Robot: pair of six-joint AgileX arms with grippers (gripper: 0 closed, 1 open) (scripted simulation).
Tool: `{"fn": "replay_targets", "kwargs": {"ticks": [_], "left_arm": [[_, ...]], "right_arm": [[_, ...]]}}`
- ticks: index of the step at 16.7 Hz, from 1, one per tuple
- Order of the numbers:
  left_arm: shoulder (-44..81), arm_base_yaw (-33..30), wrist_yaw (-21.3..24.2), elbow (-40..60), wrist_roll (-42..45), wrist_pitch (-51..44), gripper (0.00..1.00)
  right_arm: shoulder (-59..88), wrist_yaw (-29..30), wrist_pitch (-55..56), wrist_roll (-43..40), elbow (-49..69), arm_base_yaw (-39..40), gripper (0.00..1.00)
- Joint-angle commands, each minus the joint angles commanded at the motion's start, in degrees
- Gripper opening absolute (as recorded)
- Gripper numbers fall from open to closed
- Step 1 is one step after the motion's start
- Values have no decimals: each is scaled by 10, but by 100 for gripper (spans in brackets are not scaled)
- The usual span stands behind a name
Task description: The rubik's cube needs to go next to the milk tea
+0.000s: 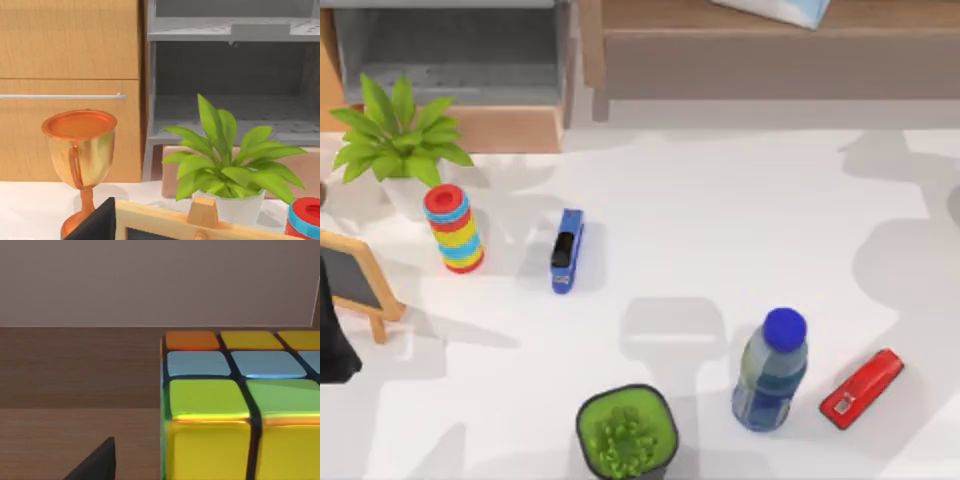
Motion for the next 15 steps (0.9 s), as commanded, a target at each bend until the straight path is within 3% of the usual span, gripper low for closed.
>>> {"fn": "replay_targets", "kwargs": {"ticks": [3, 15], "left_arm": [[0, 0, 0, 0, 0, 0, 100], [0, 0, 0, 0, 0, 0, 100]], "right_arm": [[0, 0, 0, 0, 0, 0, 100], [0, 0, 0, 0, 0, 0, 10]]}}
